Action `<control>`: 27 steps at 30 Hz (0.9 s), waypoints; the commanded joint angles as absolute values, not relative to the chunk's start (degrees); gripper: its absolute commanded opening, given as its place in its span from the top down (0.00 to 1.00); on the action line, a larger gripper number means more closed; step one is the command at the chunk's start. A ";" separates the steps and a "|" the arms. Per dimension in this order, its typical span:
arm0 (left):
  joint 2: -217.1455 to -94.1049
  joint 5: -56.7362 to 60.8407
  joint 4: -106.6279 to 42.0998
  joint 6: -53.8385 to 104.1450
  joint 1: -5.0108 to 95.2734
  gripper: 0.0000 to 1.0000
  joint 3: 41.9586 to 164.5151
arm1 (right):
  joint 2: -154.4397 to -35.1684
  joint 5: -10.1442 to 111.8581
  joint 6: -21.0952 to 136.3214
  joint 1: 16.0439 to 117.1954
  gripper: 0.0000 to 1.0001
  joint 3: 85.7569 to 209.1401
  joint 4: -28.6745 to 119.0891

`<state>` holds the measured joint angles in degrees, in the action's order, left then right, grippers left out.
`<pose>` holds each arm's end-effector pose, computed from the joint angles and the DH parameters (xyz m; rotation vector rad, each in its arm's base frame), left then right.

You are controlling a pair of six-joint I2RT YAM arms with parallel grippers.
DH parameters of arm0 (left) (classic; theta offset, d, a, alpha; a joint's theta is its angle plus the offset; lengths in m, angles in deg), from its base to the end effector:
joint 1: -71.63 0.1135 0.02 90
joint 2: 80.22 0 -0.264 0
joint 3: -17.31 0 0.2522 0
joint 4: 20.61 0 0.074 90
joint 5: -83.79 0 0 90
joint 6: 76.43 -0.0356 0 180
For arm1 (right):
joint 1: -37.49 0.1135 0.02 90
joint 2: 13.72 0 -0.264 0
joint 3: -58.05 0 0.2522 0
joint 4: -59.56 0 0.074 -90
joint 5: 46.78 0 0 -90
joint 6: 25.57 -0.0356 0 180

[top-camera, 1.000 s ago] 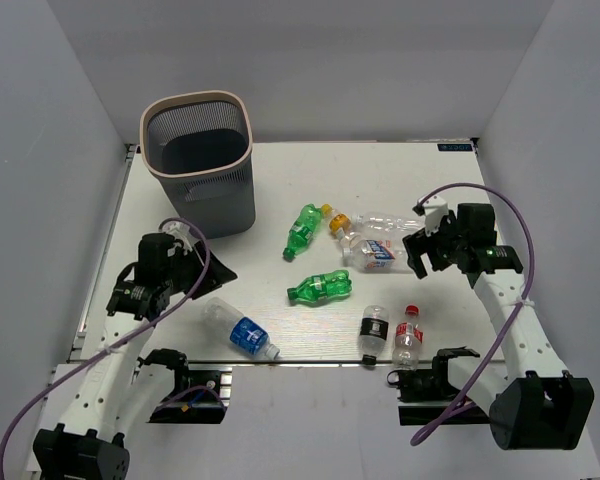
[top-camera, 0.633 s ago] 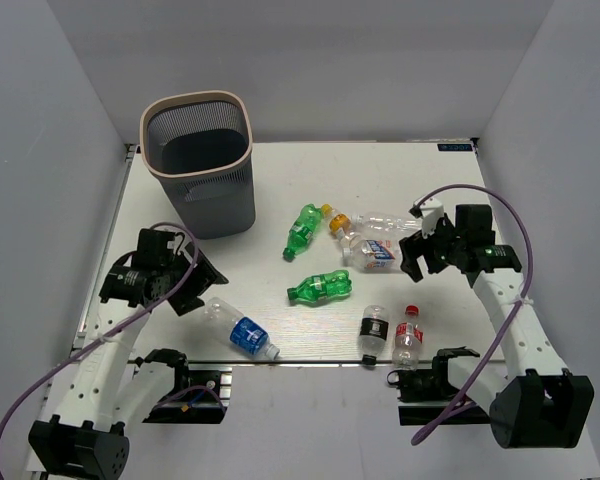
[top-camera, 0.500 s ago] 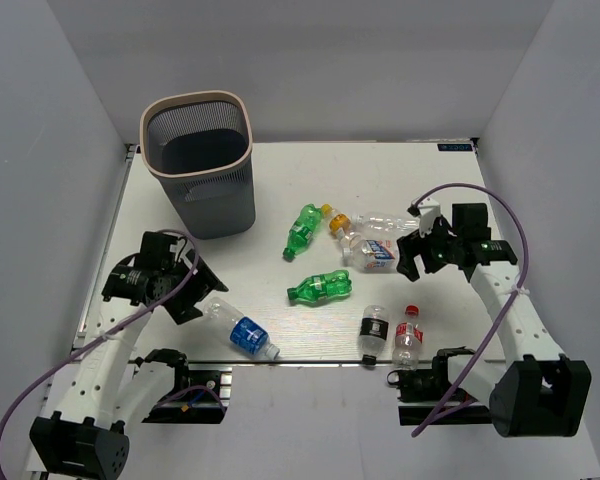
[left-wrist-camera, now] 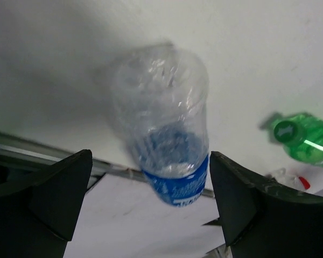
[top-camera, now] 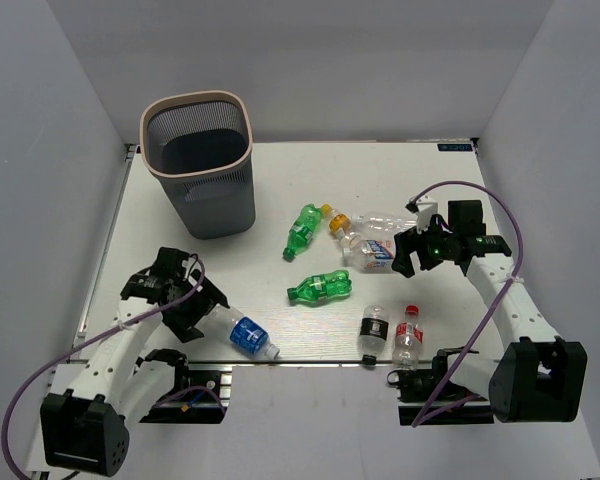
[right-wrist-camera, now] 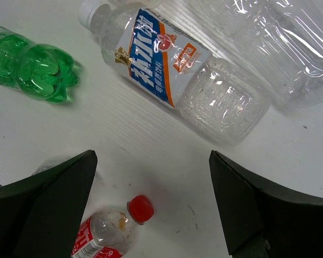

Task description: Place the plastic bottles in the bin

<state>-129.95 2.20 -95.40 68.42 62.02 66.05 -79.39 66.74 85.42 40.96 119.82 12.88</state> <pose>0.1257 -0.0266 0.2047 -1.1230 2.7664 -0.3843 0.2293 0.0281 0.2545 -0.6779 2.2893 0.3600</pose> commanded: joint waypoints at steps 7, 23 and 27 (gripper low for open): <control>-141.19 -2.86 -77.44 70.26 59.16 0.00 64.20 | -79.29 68.00 85.79 40.92 0.10 119.45 14.51; -147.64 -3.05 -71.63 64.30 47.12 0.93 75.50 | -83.07 79.77 94.92 42.68 0.26 125.95 11.00; -145.87 7.90 -64.80 53.59 42.90 0.95 88.07 | -80.96 83.11 99.58 44.26 0.44 126.31 11.96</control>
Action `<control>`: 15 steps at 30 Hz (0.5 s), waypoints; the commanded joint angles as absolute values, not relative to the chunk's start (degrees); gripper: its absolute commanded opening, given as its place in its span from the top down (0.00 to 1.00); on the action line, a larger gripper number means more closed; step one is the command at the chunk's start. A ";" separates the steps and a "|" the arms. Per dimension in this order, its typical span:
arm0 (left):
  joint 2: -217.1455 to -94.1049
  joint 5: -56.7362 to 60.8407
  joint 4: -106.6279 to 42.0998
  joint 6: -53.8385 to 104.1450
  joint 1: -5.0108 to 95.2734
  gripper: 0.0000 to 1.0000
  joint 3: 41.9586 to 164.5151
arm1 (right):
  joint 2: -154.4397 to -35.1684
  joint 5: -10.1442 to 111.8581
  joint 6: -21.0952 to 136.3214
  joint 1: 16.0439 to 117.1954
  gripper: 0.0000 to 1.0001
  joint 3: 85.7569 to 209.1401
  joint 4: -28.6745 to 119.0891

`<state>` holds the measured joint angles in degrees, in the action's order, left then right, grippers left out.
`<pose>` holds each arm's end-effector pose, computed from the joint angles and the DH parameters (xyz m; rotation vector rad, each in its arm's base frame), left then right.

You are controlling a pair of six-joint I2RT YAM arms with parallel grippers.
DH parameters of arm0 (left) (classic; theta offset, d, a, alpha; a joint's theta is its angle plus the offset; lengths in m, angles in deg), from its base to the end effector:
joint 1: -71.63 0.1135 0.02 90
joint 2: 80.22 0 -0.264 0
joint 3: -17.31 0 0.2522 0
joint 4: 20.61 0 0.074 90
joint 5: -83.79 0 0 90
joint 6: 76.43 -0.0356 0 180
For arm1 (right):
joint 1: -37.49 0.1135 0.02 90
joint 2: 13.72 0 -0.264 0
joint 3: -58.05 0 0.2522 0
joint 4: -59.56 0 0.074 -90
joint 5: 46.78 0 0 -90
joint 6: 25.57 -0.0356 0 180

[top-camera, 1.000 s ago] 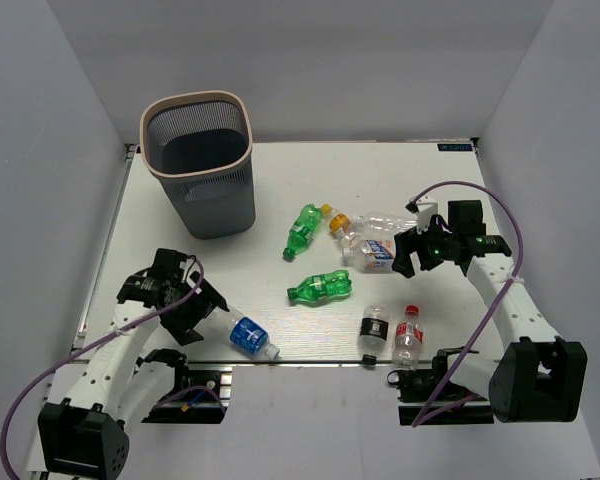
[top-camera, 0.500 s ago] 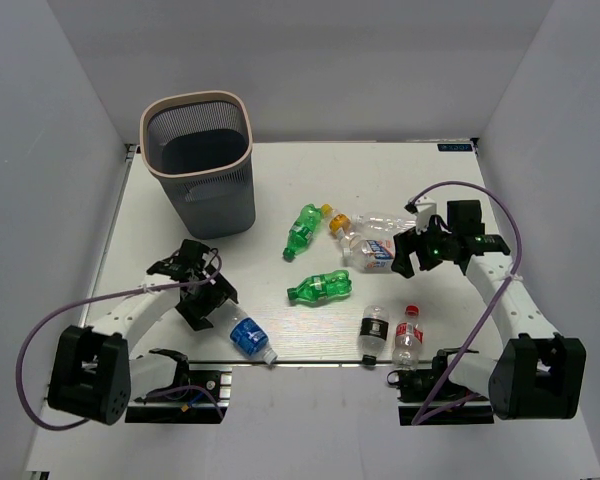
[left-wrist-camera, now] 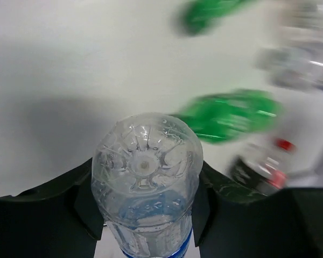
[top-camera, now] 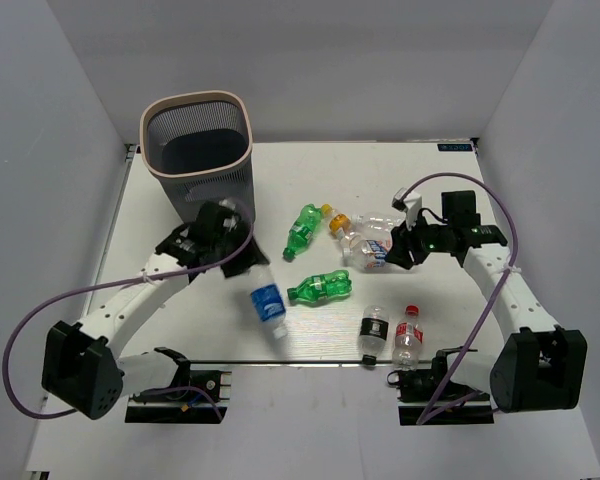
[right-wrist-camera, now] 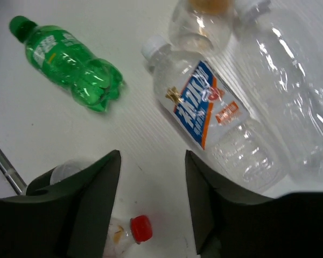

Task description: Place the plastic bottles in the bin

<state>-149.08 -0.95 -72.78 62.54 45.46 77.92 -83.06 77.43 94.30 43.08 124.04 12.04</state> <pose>0.2036 -0.1037 0.2284 -0.5084 2.6892 -0.5402 0.2408 0.0437 0.2655 -0.9438 2.1227 0.5222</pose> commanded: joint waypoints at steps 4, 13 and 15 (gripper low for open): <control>-148.85 10.84 -63.11 49.53 42.19 0.99 102.02 | -81.48 84.70 98.36 45.23 0.78 127.27 13.37; -166.51 -5.12 -64.32 43.29 42.80 1.00 140.26 | -81.22 81.80 94.66 46.46 0.90 127.54 16.45; -170.19 -16.07 -65.91 41.88 43.33 1.00 145.04 | -80.61 80.93 94.57 46.37 0.90 127.27 16.36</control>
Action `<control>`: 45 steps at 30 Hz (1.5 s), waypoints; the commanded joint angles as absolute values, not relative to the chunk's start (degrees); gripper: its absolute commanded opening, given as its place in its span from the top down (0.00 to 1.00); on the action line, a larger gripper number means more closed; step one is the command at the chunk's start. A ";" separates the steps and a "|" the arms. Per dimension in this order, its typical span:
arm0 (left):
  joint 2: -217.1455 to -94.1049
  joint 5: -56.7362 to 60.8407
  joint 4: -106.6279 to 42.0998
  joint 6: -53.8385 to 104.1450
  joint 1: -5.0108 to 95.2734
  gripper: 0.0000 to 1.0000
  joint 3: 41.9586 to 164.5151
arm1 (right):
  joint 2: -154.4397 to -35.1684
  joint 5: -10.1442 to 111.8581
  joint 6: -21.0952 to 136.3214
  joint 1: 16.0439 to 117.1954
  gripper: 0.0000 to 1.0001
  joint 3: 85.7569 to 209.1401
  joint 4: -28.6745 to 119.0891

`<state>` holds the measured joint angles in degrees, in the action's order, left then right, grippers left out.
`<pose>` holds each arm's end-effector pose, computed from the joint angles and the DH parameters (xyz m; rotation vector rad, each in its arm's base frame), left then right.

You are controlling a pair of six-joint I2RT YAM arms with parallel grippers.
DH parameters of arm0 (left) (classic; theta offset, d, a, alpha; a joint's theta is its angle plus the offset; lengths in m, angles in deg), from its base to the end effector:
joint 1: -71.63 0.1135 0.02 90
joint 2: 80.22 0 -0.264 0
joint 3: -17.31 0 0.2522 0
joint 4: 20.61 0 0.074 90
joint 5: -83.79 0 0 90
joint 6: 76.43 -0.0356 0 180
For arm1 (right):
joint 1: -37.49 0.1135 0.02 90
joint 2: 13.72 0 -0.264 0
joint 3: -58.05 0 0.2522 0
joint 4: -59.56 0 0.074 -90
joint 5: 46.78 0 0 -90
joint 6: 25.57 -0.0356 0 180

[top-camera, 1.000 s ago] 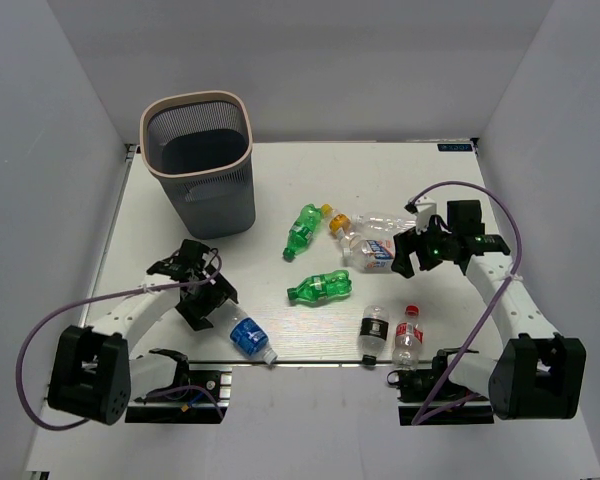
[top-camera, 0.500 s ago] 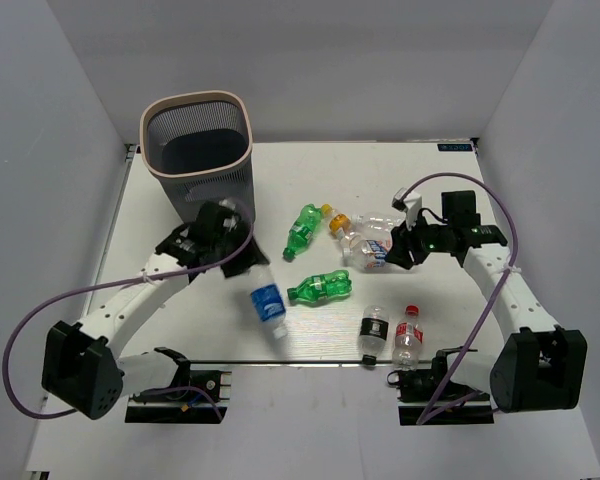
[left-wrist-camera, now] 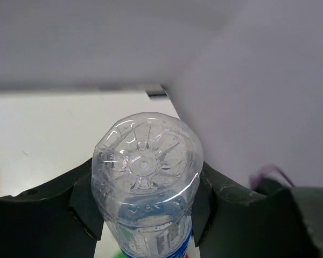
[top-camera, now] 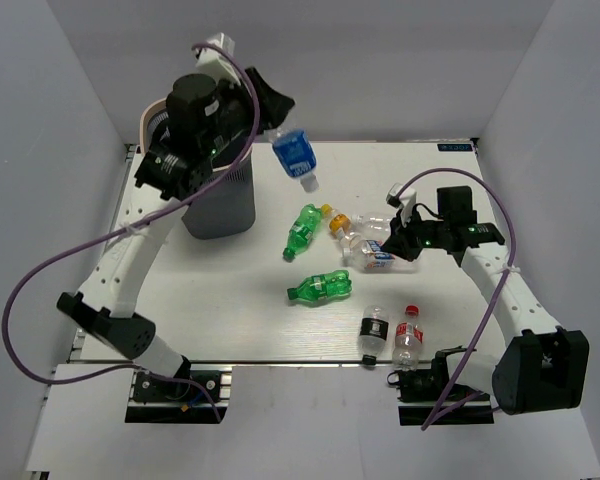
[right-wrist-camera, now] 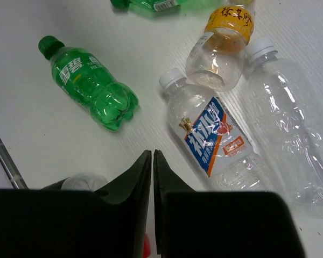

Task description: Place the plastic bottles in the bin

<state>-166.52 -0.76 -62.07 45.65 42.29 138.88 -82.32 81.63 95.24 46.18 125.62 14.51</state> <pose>0.2753 -0.1586 0.5108 0.0330 1.7569 -0.8764 0.2403 0.0591 0.2814 -1.0391 1.9755 0.5847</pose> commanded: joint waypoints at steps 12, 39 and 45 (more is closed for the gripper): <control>-173.56 -49.88 -70.64 32.30 48.07 0.96 159.30 | -78.06 78.99 94.31 46.99 0.83 123.58 18.81; -161.18 13.04 -73.91 24.48 40.71 0.01 126.71 | -98.69 74.51 137.20 47.78 0.17 130.16 13.46; -159.23 9.19 -72.87 25.08 34.55 0.01 110.28 | -101.87 70.73 137.55 49.09 0.17 127.72 18.71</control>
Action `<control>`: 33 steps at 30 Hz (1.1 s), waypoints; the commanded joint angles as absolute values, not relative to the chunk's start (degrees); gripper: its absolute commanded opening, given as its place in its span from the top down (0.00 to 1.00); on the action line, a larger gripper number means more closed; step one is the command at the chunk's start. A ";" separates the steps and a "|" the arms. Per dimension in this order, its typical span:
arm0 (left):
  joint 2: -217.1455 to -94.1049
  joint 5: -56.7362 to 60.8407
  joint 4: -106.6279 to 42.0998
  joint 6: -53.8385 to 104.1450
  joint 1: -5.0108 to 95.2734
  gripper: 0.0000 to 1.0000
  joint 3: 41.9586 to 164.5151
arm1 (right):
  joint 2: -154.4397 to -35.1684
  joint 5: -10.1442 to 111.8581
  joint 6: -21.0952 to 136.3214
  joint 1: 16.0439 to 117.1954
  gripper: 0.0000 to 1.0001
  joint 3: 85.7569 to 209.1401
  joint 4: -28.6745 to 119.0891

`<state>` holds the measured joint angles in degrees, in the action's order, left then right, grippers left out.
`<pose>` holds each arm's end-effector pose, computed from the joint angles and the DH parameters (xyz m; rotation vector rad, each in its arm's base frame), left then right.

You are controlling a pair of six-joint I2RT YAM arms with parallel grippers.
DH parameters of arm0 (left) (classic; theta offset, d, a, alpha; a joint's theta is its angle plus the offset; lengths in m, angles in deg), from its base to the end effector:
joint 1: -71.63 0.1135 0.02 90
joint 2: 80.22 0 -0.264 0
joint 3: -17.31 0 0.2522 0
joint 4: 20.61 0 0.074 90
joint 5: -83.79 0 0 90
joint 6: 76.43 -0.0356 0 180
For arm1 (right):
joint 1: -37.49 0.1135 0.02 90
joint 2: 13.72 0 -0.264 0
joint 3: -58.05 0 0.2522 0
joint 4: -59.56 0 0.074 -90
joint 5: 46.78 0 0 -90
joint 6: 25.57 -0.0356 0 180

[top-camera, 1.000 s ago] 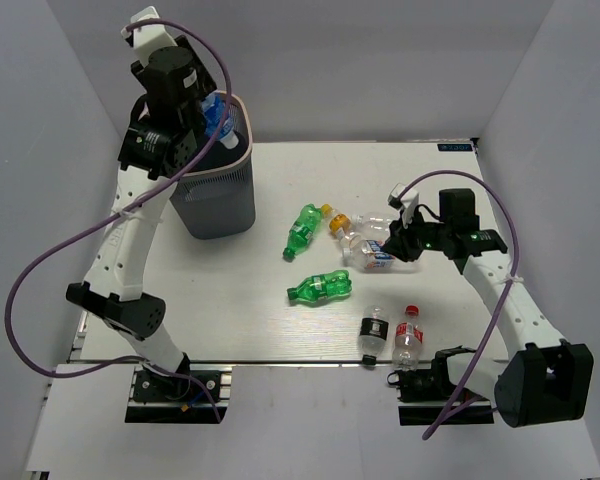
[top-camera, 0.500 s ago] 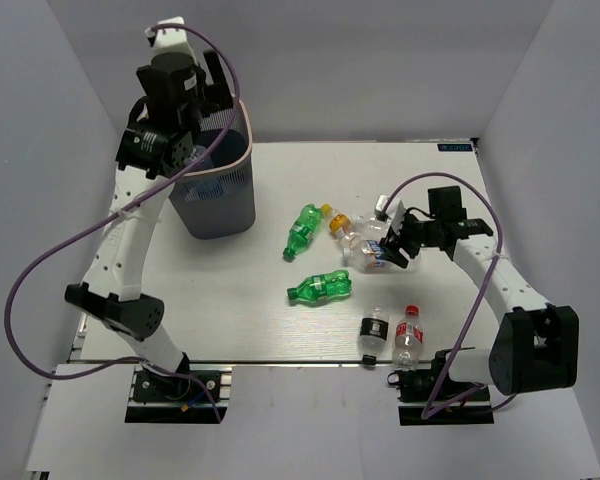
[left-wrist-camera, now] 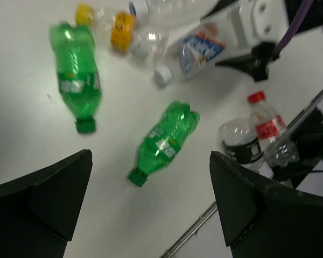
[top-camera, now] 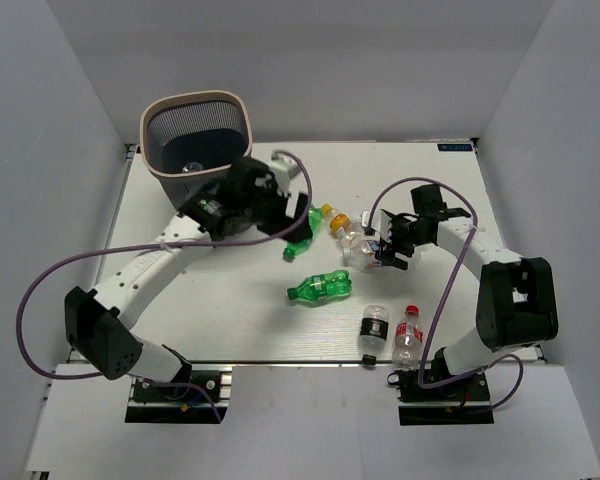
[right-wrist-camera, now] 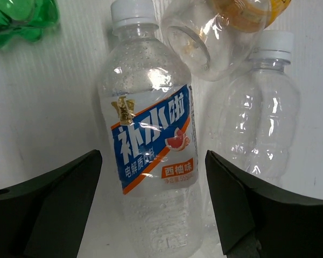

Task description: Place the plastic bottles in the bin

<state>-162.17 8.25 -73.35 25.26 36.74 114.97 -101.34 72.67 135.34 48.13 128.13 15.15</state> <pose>0.2512 -0.1860 0.3779 0.6015 2.2112 -0.7170 0.2905 0.0724 0.2086 -1.7278 1.7563 0.2505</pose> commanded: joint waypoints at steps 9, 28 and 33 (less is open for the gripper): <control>-155.90 2.59 -66.55 26.23 26.82 0.01 92.09 | -105.13 70.46 139.48 49.71 0.28 124.29 18.56; -156.15 -4.01 -53.79 21.48 16.61 0.01 82.13 | -99.06 100.95 121.94 50.76 0.94 166.20 -8.63; -156.16 -8.57 -53.18 22.18 13.72 0.01 81.60 | -99.59 108.43 92.60 57.08 0.96 164.13 35.97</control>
<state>-156.75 -4.52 -54.64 22.39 15.16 82.11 -99.15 100.73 113.64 53.46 167.03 8.37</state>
